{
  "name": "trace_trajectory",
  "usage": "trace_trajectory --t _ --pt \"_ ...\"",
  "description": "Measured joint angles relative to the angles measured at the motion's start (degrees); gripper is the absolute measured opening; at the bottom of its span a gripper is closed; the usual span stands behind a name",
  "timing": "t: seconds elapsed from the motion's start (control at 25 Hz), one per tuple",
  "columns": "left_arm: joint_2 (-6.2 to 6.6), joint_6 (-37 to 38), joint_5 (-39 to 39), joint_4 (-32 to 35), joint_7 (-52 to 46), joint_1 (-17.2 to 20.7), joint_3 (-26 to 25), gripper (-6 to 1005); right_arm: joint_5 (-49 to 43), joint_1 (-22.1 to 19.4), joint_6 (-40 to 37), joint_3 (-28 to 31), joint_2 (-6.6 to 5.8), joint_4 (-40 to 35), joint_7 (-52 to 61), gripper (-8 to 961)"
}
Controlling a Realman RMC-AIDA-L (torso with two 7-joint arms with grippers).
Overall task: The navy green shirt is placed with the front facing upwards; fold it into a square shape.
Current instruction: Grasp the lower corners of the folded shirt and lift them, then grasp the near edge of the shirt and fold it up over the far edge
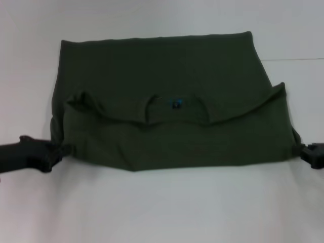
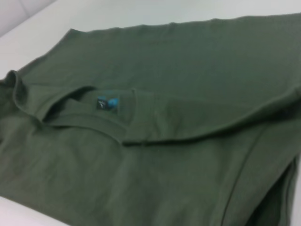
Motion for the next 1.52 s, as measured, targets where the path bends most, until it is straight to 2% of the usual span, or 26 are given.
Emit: trace_trajectory --t 0.08,0.24,0.4,0.48,0.64,0.8,0.88,1.12,1.36,1.44,1.52 --pt "-0.18 2.9 0.0 1.0 2.1 1.4 -0.6 50 1.3 -2.0 -1.7 0.0 0.03 -0.3 -2.5 36" --pt "-0.53 12.1 -0.1 1.9 9.4 4.0 -5.8 50 3.2 -6.2 -7.3 1.1 -0.05 -0.5 -9.4 36" --pt "-0.53 20.3 0.0 3.2 14.4 6.6 -9.4 50 3.6 -10.1 -14.8 6.0 -0.17 -0.6 -15.9 36" --pt "-0.52 23.5 0.3 4.0 16.1 8.5 -10.2 50 3.4 -12.1 -18.8 8.9 -0.21 -0.8 -19.1 36" --pt "-0.57 25.0 0.5 4.1 16.9 10.1 -10.3 50 3.2 -15.8 -25.3 13.5 -0.11 -2.7 -23.4 36" --pt "-1.22 28.0 1.2 5.3 17.1 12.9 -10.3 50 2.8 -17.8 -27.6 14.1 -0.27 -3.3 -24.4 36" --pt "-1.49 32.1 3.0 6.4 17.1 13.9 -10.4 49 2.2 -18.4 -29.1 14.3 -0.2 -3.6 -25.2 36" --pt "-1.39 37.7 5.1 6.9 16.9 14.7 -10.5 49 1.3 -17.8 -32.7 16.5 -0.51 -4.0 -24.5 36" --pt "-0.12 37.7 5.3 6.4 5.3 11.6 -10.5 49 1.3 -13.4 -32.8 16.8 -1.24 -8.5 -10.0 36" --pt "0.35 37.7 5.1 6.1 1.7 10.5 -11.0 49 1.1 -11.5 -32.8 16.4 -1.81 -10.1 -4.4 36" --pt "0.86 37.7 4.5 5.3 -0.8 9.3 -12.6 49 0.6 -8.6 -32.9 16.2 -3.15 -10.8 2.6 35"
